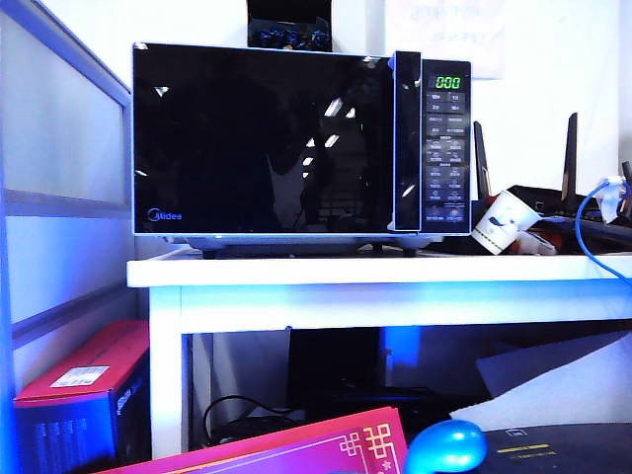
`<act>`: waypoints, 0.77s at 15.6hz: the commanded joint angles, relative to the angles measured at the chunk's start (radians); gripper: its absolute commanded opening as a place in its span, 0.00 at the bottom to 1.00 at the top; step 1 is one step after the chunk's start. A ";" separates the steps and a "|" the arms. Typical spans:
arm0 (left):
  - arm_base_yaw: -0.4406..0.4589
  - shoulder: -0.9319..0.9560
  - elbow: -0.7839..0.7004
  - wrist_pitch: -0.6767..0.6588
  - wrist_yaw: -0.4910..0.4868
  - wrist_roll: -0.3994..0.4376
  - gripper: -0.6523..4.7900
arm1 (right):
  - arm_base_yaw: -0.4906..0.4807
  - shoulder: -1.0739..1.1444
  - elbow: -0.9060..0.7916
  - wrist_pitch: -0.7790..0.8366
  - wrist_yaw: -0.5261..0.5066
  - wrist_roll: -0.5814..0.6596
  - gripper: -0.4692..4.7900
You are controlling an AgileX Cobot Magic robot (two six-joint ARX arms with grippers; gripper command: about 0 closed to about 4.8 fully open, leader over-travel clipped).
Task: Open the microwave door, place the orange inside the microwave, then close the microwave door.
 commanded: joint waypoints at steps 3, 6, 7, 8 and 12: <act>0.011 0.012 -0.580 0.637 -0.013 -0.180 0.11 | 0.002 -0.136 -0.463 0.197 0.037 0.111 0.08; 0.011 0.011 -0.807 0.759 -0.076 -0.197 0.11 | 0.002 -0.206 -0.679 0.323 0.071 0.167 0.08; 0.011 0.011 -0.892 0.763 -0.117 -0.188 0.11 | 0.002 -0.253 -0.794 0.352 0.082 0.203 0.08; 0.011 0.011 -0.935 0.785 -0.119 -0.178 0.11 | 0.002 -0.282 -0.854 0.352 0.083 0.214 0.08; 0.011 0.011 -1.003 0.737 -0.122 -0.116 0.11 | 0.002 -0.402 -1.004 0.251 0.082 0.220 0.08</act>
